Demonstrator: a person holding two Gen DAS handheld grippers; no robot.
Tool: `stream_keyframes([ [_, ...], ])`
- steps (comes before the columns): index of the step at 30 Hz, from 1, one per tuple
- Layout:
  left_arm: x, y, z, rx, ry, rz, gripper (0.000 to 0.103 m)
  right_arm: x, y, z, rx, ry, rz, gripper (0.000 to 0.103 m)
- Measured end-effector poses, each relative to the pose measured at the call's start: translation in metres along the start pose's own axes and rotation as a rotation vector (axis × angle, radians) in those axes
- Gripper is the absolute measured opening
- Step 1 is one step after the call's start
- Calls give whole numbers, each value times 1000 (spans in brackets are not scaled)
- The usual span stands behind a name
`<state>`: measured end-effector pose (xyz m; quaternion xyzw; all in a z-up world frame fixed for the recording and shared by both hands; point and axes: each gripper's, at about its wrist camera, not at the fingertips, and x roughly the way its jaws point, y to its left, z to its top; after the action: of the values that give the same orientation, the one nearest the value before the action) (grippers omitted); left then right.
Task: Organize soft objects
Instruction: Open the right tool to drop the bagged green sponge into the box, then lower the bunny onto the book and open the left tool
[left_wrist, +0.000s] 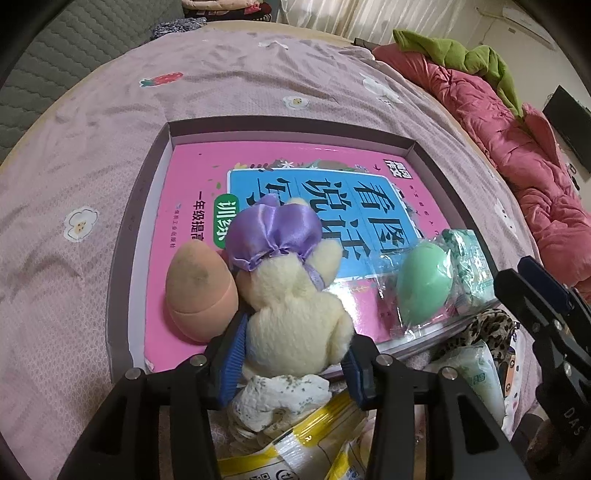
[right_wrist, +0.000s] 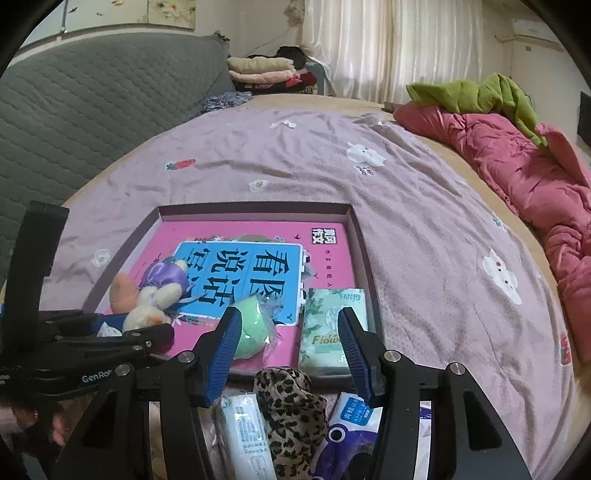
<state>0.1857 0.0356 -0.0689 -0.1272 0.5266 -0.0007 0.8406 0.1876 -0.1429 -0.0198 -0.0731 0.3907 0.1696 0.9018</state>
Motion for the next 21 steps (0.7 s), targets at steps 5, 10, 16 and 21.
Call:
stream_keyframes([
  [5, -3, 0, -1, 0, 1, 1, 47, 1, -2, -4, 3, 8, -14, 56],
  [10, -6, -3, -2, 0, 2, 11, 51, 0, -6, -6, 17, 13, -13, 56],
  [16, -12, -8, -3, 12, -12, 24, 54, -4, -7, -8, 14, 16, -27, 56],
  [21, -17, -8, -4, 10, -18, 33, 54, -8, -9, -8, 19, 14, -32, 57],
])
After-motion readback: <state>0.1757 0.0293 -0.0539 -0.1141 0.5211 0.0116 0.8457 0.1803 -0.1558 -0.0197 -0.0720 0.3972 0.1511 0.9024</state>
